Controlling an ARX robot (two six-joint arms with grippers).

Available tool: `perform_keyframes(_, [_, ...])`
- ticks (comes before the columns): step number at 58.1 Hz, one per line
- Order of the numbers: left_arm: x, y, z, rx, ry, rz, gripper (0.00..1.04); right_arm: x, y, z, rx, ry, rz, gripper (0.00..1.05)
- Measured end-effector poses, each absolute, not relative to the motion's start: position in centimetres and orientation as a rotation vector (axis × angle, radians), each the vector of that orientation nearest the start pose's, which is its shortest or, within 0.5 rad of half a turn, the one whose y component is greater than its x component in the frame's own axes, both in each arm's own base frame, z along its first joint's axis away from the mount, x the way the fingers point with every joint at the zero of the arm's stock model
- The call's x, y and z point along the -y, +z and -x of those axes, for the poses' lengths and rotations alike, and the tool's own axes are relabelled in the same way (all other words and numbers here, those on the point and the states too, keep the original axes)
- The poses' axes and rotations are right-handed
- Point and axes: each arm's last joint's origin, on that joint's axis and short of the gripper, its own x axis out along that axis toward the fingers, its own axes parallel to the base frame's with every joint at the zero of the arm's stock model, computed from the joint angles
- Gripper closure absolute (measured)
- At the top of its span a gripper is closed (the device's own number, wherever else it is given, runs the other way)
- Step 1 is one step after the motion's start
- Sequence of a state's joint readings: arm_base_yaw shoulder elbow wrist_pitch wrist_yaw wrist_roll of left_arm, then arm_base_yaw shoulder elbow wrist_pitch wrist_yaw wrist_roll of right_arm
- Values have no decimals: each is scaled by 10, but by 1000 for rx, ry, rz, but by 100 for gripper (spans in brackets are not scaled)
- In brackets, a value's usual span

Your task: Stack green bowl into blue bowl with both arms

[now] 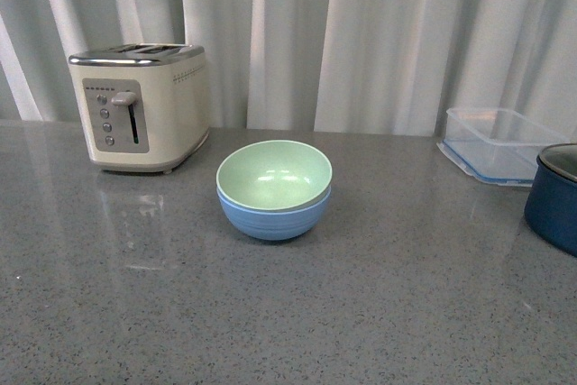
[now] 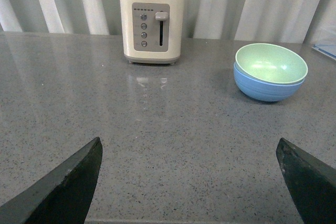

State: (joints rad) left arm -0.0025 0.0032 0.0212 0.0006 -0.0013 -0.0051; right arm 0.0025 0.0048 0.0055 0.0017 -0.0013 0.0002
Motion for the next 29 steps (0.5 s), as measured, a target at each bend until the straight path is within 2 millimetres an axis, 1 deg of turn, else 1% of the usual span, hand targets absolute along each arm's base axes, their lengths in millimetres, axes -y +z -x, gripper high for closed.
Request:
perform_keyframes(4, [0, 171, -97, 19, -1, 5, 7, 0, 165, -98, 3, 4, 0, 85])
perform_keyframes(7, [0, 171, -97, 19, -1, 5, 7, 0, 165, -98, 3, 3, 0, 78])
perform_keyframes(14, [0, 171, -97, 19, -1, 5, 7, 0, 165, -98, 3, 4, 0, 55])
perform_keyframes(15, [0, 171, -97, 18, -1, 5, 7, 0, 165, -98, 3, 4, 0, 54])
perform_keyframes(17, [0, 171, -97, 19, -1, 5, 7, 0, 165, -98, 3, 4, 0, 45])
perform_keyframes(20, [0, 171, -97, 18, -1, 5, 7, 0, 165, -98, 3, 4, 0, 34])
perform_keyframes(21, [0, 171, -97, 18, -1, 5, 7, 0, 165, -98, 3, 4, 0, 32])
perform_keyframes(23, [0, 171, -97, 19, -1, 5, 7, 0, 165, -98, 3, 4, 0, 25])
perform_keyframes(29, [0, 171, -97, 18, -1, 5, 7, 0, 165, -98, 3, 4, -1, 8])
